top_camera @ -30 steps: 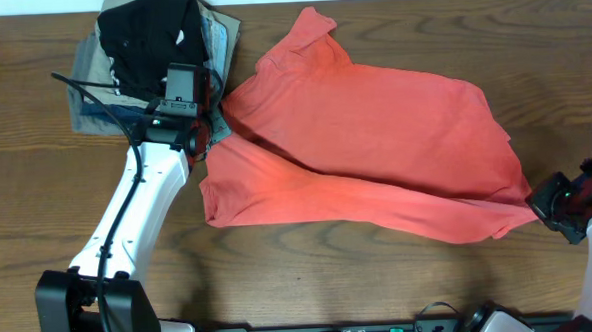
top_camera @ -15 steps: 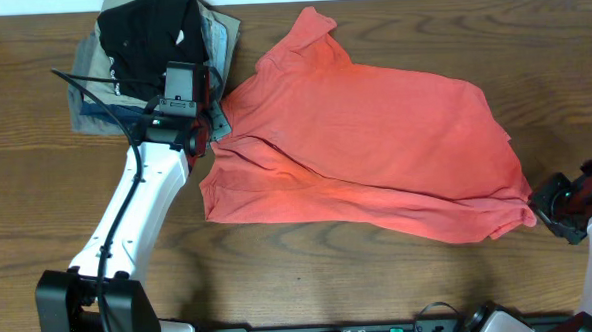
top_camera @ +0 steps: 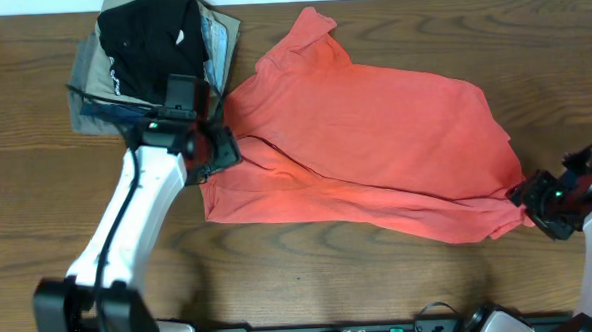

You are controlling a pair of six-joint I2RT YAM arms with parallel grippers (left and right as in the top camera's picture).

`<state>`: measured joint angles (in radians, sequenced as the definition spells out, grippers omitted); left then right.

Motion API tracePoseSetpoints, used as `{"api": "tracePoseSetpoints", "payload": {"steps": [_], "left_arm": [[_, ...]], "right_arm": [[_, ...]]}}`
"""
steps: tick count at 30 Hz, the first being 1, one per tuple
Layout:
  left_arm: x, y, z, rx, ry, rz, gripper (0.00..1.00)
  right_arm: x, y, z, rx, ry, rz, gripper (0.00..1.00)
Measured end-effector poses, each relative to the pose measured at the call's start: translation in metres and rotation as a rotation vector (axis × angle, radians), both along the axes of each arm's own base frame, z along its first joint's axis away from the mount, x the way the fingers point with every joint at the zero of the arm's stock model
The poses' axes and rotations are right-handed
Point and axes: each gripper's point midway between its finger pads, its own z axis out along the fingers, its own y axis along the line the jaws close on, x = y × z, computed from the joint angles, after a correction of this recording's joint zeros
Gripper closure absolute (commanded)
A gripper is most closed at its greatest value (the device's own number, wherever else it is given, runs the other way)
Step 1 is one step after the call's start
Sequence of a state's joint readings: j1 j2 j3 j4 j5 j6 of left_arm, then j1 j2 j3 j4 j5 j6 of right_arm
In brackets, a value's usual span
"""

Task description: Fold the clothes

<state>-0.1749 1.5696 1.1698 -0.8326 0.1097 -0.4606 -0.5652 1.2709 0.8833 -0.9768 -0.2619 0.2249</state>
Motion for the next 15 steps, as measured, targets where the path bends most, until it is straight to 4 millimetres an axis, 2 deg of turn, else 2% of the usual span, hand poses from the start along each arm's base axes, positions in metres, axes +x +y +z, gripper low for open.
{"api": "tracePoseSetpoints", "payload": {"steps": [4, 6, 11, 15], "left_arm": [[-0.013, -0.002, -0.035, 0.001, 0.136, -0.017, 0.59], [-0.02, -0.003, -0.048, -0.004, 0.192, -0.022, 0.6], [-0.03, -0.007, -0.063, -0.019, 0.274, -0.024, 0.6], [-0.033, -0.007, -0.07, -0.021, 0.3, -0.025, 0.6]], "right_arm": [[-0.005, 0.019, -0.013, 0.031, 0.027, 0.053, 0.57], [-0.01, 0.026, -0.022, 0.045, 0.047, 0.068, 0.55], [-0.024, 0.036, -0.042, 0.068, 0.095, 0.073, 0.54], [-0.037, 0.027, -0.051, 0.019, 0.162, 0.014, 0.55]]}}
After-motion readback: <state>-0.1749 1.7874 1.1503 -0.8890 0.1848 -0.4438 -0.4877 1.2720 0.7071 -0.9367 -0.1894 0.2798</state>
